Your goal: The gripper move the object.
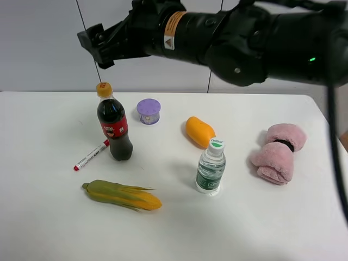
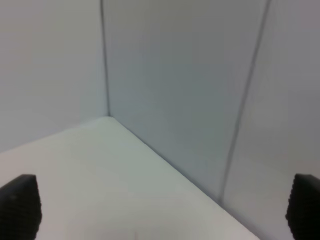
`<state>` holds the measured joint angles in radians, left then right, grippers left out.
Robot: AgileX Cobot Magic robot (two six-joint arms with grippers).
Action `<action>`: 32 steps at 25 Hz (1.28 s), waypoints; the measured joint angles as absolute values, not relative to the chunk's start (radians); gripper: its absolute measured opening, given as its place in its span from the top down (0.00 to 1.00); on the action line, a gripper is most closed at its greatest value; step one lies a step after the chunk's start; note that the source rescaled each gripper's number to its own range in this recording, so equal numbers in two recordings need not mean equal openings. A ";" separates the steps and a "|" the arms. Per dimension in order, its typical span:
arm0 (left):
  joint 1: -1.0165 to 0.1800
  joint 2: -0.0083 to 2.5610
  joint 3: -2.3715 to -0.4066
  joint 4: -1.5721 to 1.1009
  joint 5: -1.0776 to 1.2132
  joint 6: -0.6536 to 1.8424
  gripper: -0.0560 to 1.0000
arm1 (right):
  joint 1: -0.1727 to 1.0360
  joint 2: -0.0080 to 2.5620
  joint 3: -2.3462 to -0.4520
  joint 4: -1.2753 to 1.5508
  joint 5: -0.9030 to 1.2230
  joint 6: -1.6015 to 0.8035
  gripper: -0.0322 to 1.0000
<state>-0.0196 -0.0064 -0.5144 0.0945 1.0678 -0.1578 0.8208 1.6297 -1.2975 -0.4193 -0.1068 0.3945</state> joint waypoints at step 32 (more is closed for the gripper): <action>-0.020 -0.006 -0.514 0.096 1.068 -0.158 0.00 | -0.017 1.344 -1.299 0.099 1.161 -0.221 0.01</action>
